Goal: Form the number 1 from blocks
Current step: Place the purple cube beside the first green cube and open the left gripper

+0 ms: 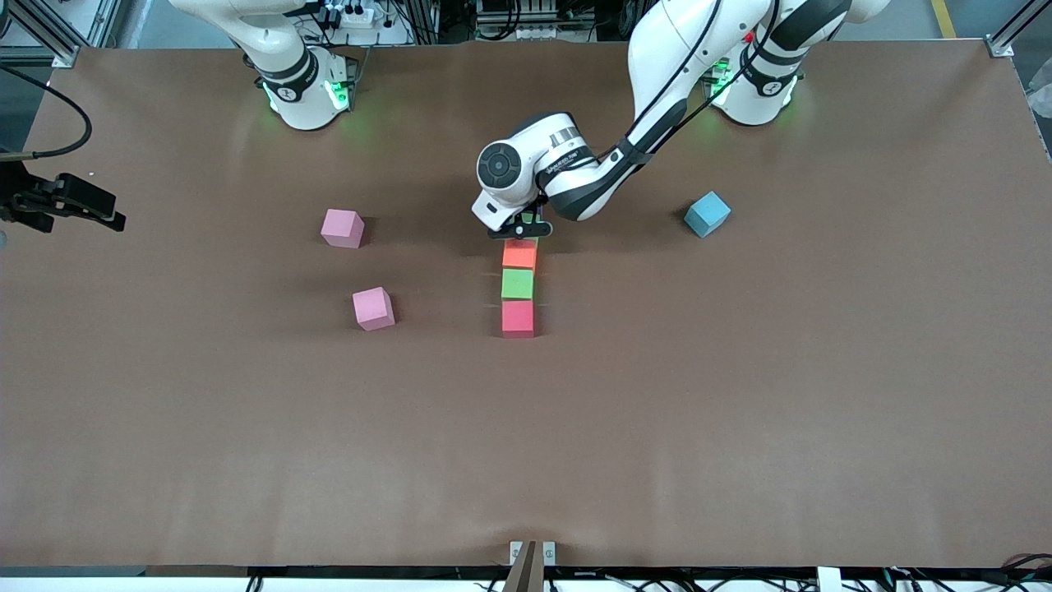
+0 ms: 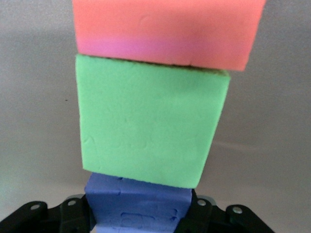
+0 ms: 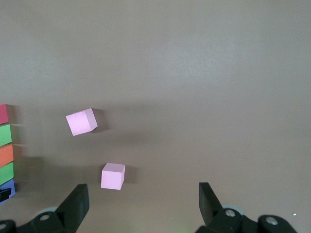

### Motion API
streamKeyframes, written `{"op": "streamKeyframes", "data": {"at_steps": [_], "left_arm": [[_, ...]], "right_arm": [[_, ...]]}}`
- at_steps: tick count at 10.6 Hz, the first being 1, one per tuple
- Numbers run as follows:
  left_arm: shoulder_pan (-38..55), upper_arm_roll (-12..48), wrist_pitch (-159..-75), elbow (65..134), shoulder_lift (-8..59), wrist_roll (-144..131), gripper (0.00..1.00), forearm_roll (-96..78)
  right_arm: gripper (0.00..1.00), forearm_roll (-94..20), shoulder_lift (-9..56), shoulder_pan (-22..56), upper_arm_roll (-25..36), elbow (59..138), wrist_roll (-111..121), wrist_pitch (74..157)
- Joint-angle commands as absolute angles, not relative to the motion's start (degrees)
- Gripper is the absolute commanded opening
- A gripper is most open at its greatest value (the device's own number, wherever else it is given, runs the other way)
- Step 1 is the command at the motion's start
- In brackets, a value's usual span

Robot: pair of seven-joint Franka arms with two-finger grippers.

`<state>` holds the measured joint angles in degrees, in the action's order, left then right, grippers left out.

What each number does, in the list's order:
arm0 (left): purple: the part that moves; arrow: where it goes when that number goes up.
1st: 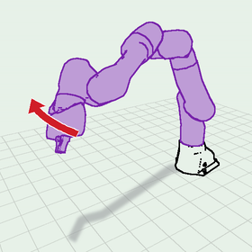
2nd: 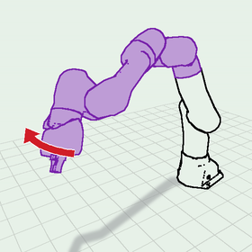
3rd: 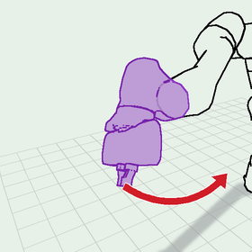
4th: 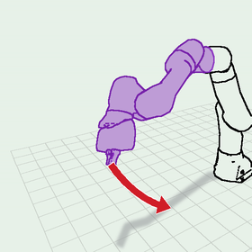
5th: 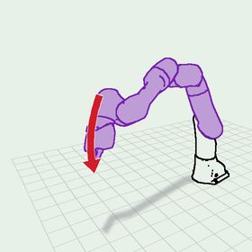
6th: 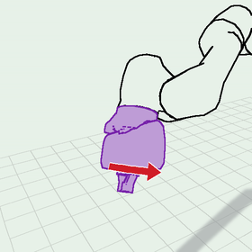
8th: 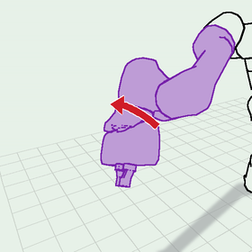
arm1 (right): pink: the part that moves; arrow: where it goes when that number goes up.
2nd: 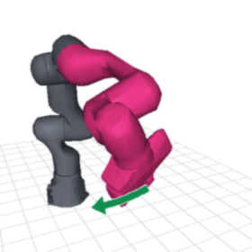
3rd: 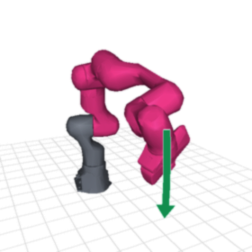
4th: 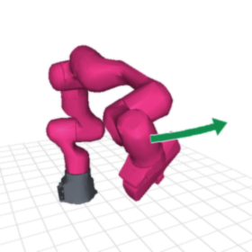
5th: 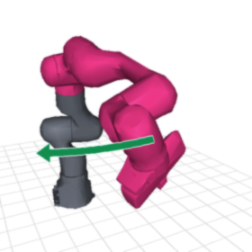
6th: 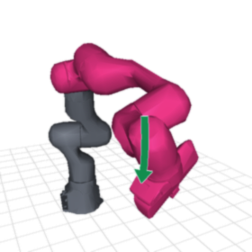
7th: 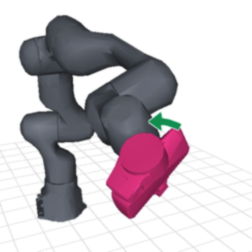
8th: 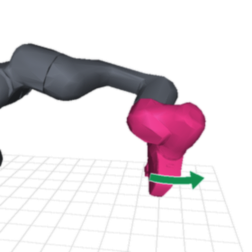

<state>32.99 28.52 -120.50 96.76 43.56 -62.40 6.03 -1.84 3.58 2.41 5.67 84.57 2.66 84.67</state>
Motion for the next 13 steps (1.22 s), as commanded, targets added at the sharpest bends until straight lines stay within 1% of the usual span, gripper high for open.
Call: {"op": "streamKeyframes", "data": {"at_steps": [1,3,4,5,10,11,13], "left_arm": [[34.01,27.69,-120.5,94.83,44.65,-62.67,0.0,7.38],[34.01,27.6,-120.5,93.96,44.74,-62.49,0.0,7.47],[33.84,27.6,-120.59,93.78,44.91,-62.32,0.06,7.47],[33.92,27.6,-120.59,93.69,44.91,-62.23,0.99,7.91],[33.92,27.6,-119.89,93.87,43.43,-63.45,1.0,9.76],[33.84,27.86,-118.75,94.04,42.29,-63.98,1.0,9.76],[33.84,27.95,-113.4,94.13,37.82,-65.3,1.0,9.76]], "right_arm": [[1.0,-0.7,4.31,1.58,4.83,82.97,2.99,83.67],[1.0,-0.7,4.31,1.5,4.83,82.97,3.08,83.67],[1.0,-0.7,4.31,1.49,4.83,82.97,3.08,83.67],[1.0,-0.7,4.31,1.58,4.83,82.97,3.08,83.67],[1.0,-0.7,4.31,1.49,4.83,82.97,3.08,83.67],[1.0,-0.79,4.31,1.49,4.83,82.97,3.08,83.67],[1.0,-0.79,4.31,1.49,4.83,82.88,3.08,83.67]]}}
